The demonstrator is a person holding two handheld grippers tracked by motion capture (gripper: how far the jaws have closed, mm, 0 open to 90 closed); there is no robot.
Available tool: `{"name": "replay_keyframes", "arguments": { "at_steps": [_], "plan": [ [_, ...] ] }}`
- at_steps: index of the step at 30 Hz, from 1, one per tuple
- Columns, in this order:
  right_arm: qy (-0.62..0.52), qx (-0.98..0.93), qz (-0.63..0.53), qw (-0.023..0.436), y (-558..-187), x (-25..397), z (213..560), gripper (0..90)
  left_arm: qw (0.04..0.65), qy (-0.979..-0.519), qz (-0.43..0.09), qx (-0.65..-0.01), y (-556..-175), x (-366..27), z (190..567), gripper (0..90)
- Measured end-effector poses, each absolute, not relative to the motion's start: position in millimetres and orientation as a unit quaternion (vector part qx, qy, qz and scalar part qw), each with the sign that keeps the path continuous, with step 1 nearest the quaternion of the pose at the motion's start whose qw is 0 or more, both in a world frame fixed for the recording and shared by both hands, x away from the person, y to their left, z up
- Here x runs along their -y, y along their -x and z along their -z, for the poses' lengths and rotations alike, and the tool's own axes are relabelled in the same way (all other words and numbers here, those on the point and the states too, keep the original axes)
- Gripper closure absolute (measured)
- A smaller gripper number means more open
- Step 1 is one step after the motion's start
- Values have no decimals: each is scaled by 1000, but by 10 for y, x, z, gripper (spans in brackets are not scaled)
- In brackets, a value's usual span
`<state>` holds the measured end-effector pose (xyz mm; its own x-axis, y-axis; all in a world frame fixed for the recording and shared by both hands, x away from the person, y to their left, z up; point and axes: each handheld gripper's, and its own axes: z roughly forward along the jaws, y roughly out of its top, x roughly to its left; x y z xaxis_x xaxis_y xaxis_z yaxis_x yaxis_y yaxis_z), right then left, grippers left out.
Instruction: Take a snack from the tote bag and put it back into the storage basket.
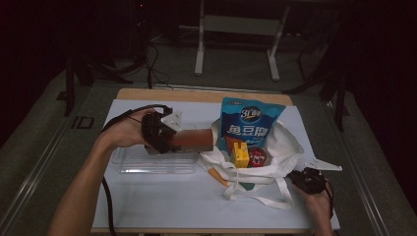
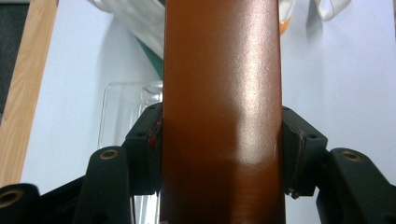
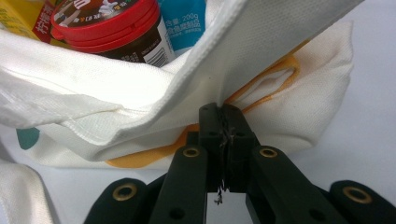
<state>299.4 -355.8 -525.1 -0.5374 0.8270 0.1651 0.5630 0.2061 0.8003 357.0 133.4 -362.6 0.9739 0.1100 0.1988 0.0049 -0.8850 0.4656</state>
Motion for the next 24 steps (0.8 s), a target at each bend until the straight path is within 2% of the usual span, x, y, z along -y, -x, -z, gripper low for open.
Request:
{"name": "replay_keyframes", "arguments": {
  "at_steps": [14,24],
  "plan": [
    [-458,-762,-432,152,-2991,3553,5254,881,238,-963,-113,-49,-3463,-1716,3733,425],
    [-457,-764,-430,153,-2993,3543,5258,882,210,-970,-107,-55,-3470,-1774,3919,425]
  ]
}}
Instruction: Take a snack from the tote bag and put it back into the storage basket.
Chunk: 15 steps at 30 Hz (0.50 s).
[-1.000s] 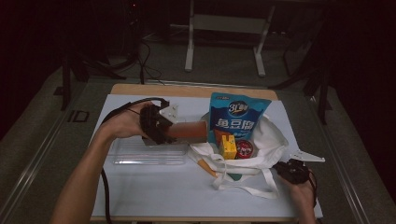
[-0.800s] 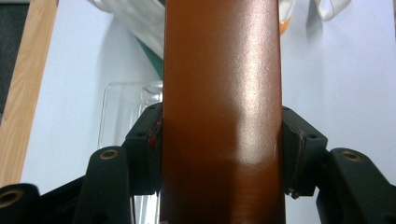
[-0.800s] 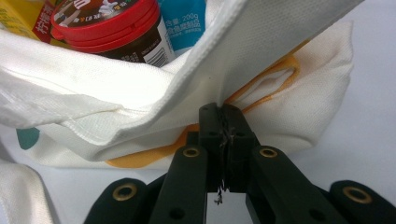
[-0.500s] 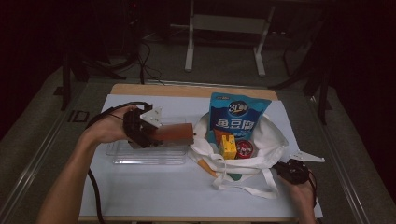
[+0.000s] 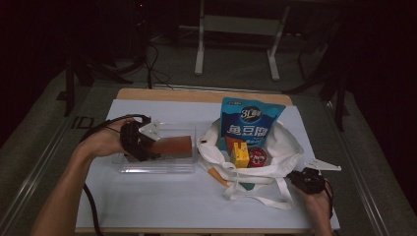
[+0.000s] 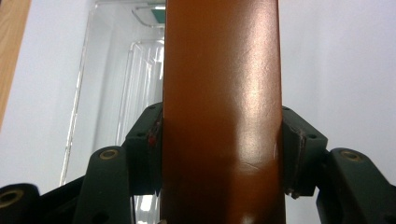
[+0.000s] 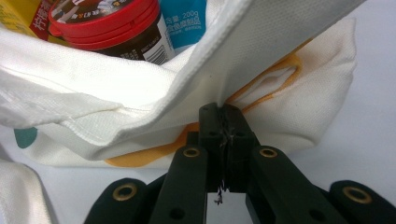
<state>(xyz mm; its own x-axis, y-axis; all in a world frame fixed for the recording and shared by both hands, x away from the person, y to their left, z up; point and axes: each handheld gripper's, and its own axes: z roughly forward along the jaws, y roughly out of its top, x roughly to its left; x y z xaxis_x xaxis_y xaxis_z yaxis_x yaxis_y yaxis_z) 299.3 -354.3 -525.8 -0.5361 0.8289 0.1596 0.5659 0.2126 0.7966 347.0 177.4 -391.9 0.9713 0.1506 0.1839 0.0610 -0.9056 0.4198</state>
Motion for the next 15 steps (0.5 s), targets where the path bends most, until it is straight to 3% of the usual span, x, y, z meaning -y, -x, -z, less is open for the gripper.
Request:
{"name": "replay_keyframes", "arguments": {
  "at_steps": [15],
  "plan": [
    [-457,-763,-432,150,-2993,3553,5262,881,161,-982,-89,-37,-3598,-1557,4145,422]
  ]
}}
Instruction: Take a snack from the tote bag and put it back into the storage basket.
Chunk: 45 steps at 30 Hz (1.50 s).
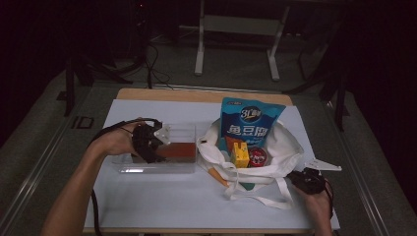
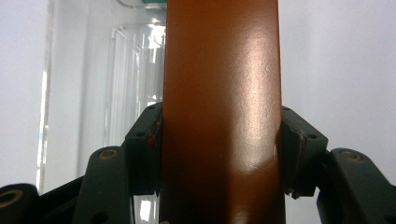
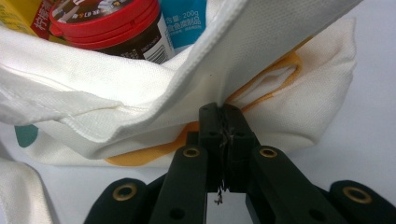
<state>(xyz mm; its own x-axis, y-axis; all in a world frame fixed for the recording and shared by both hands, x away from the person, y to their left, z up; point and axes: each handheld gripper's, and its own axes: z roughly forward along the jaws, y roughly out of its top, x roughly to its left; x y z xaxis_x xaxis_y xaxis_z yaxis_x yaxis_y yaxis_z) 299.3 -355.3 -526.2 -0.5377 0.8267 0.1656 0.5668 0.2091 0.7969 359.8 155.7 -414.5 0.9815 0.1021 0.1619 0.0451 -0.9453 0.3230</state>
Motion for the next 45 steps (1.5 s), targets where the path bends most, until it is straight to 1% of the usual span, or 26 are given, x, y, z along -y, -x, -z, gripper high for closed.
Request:
{"name": "replay_keyframes", "arguments": {
  "at_steps": [3,5,8,15,20,25,28,29,34,36,41,45],
  "plan": [
    [-457,-763,-432,150,-2993,3553,5262,882,157,-983,-86,-39,-3607,-1547,4160,419],
    [-457,-763,-432,150,-2994,3553,5264,881,158,-984,-60,-61,-3654,-1535,4222,408],
    [-456,-763,-432,150,-2996,3553,5264,882,157,-984,-49,-71,-3671,-1537,4266,393],
    [-457,-763,-432,150,-2993,3552,5261,881,129,-987,-29,-87,-3704,-1485,4397,353],
    [-456,-763,-432,150,-2994,3555,5261,881,114,-989,-18,-94,-3712,-1423,4494,289],
    [-457,-763,-432,150,-2994,3555,5259,879,125,-985,-3,-117,-3732,-1417,4515,245],
    [-457,-763,-431,151,-2993,3552,5259,878,132,-983,-6,-124,-3728,-1419,4531,241],
    [-457,-763,-431,151,-2993,3551,5259,876,136,-982,0,-129,-3737,-1422,4537,239],
    [-457,-763,-431,152,-2992,3552,5259,869,142,-981,13,-130,-3746,-1388,4573,176],
    [-457,-763,-431,152,-2992,3553,5260,869,154,-979,14,-131,-3744,-1363,4550,172],
    [-457,-763,-431,153,-2989,3557,5254,865,160,-979,9,-123,-3748,-1310,4490,175],
    [-457,-763,-431,153,-2990,3560,5253,860,177,-976,4,-124,-3746,-1315,4440,175]
  ]
}}
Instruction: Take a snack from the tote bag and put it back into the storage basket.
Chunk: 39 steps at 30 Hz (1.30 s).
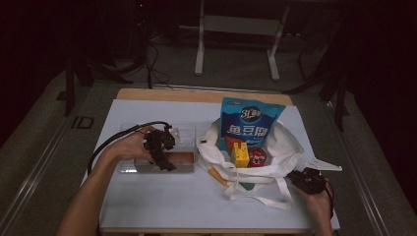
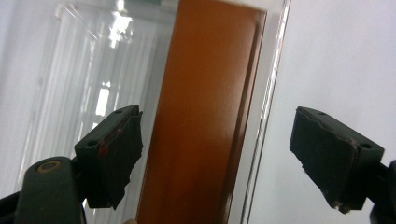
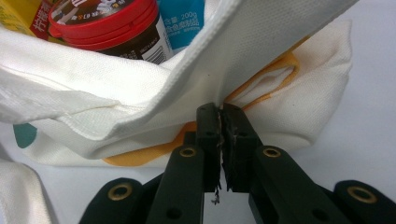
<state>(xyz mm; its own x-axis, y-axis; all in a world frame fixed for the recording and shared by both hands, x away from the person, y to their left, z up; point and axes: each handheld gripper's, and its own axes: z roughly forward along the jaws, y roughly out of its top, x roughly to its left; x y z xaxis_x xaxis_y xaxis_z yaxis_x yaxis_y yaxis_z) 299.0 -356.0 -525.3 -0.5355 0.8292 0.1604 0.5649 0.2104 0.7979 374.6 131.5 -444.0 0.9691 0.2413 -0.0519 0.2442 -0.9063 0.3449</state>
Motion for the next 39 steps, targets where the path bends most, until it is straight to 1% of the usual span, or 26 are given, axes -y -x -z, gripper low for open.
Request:
{"name": "replay_keyframes", "arguments": {
  "at_steps": [9,13,15,17,22,24,26,28,30,32,34,38,39],
  "plan": [
    [-458,-762,-431,154,-2988,3557,5255,860,205,-971,-5,-125,-3682,-1262,4321,183],
    [-457,-763,-431,154,-2989,3559,5255,860,206,-971,-11,-118,-3659,-1227,4294,190],
    [-457,-762,-432,154,-2989,3560,5255,859,219,-969,-2,-118,-3659,-1220,4275,219],
    [-456,-763,-432,154,-2991,3563,5256,858,227,-967,-5,-119,-3658,-1210,4255,224],
    [-456,-762,-432,154,-2992,3564,5256,857,228,-967,-2,-116,-3656,-1172,4221,193],
    [-456,-763,-432,154,-2992,3565,5256,857,228,-967,2,-116,-3653,-1160,4210,154],
    [-456,-763,-432,154,-2992,3564,5256,857,239,-964,2,-113,-3647,-1161,4192,152],
    [-457,-762,-432,154,-2992,3563,5258,857,256,-960,16,-116,-3656,-1174,4168,145],
    [-457,-762,-432,154,-2993,3563,5259,857,263,-957,13,-119,-3653,-1173,4145,146],
    [-457,-762,-432,154,-2992,3562,5259,857,272,-956,10,-110,-3632,-1164,4118,173],
    [-457,-762,-433,153,-2992,3566,5262,856,273,-956,-2,-107,-3614,-1139,4090,180],
    [-457,-762,-432,153,-2993,3566,5262,855,295,-949,-26,-105,-3578,-1087,4019,260],
    [-457,-762,-433,154,-2993,3566,5263,854,305,-947,-19,-102,-3576,-1077,4005,277]
  ]
}}
